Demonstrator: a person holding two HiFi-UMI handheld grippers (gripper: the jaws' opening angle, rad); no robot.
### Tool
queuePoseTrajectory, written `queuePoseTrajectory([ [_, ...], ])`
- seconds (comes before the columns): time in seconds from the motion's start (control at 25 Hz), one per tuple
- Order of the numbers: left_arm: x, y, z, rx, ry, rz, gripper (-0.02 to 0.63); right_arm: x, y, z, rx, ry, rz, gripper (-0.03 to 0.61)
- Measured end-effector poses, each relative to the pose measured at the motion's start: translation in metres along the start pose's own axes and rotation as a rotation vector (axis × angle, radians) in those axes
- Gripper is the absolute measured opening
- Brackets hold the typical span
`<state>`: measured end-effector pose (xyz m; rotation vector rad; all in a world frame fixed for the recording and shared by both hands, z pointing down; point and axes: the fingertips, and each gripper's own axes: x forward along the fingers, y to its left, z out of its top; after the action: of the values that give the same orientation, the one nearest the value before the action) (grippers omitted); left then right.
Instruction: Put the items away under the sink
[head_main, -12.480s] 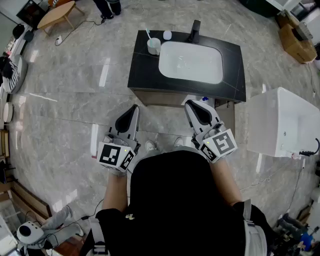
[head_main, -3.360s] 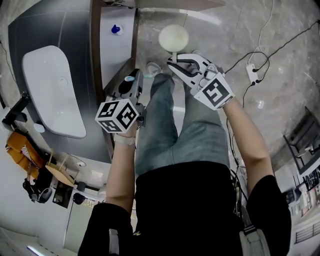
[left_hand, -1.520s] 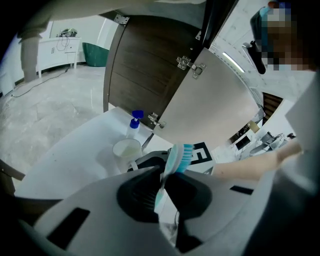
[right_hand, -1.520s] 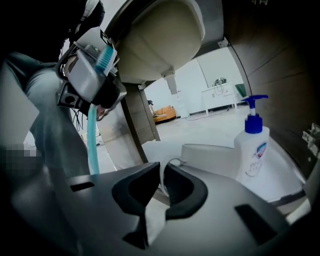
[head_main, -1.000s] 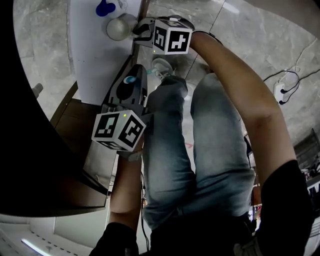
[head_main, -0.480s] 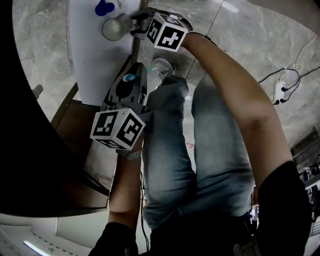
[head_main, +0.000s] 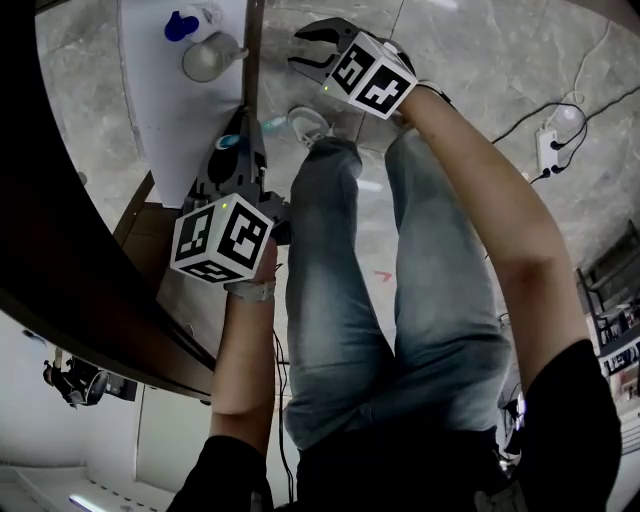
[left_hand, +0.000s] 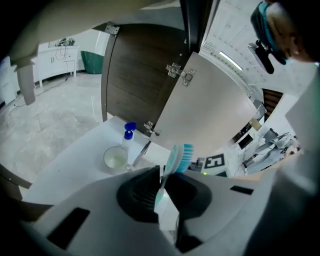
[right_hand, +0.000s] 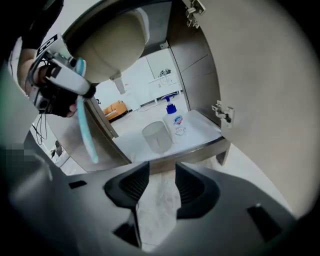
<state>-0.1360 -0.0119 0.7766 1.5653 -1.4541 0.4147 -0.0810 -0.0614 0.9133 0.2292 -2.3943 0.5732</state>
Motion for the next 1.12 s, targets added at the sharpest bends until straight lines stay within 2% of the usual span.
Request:
queuePoseTrajectory([
  [0.16, -0.010, -0.001, 0.018, 0.039, -0.055, 0.069, 0.038, -0.048, 0.010, -0.013, 0.061, 0.007, -0.024, 0.178],
  [0.44, -0.012, 0.018, 0.052, 0.019, -0.151, 0.178, 0.038, -0.112, 0.026, -0.004, 0.169, -0.045, -0.074, 0.164],
  [0.52, -0.012, 0.025, 0.064, 0.013, -0.175, 0.206, 0.038, -0.121, 0.031, -0.002, 0.198, -0.058, -0.085, 0.163],
  [0.72, -0.001, 0.038, 0.088, 0.041, -0.228, 0.253, 0.038, -0.137, 0.039, 0.000, 0.178, -0.049, -0.095, 0.163],
  [0.84, 0.011, 0.049, 0.091, 0.066, -0.247, 0.276, 0.038, -0.141, 0.036, 0.002, 0.188, -0.065, -0.109, 0.163],
  [1.12, 0.047, 0.084, 0.087, 0.047, -0.248, 0.347, 0.038, -0.148, 0.022, -0.001, 0.262, -0.143, -0.164, 0.158],
])
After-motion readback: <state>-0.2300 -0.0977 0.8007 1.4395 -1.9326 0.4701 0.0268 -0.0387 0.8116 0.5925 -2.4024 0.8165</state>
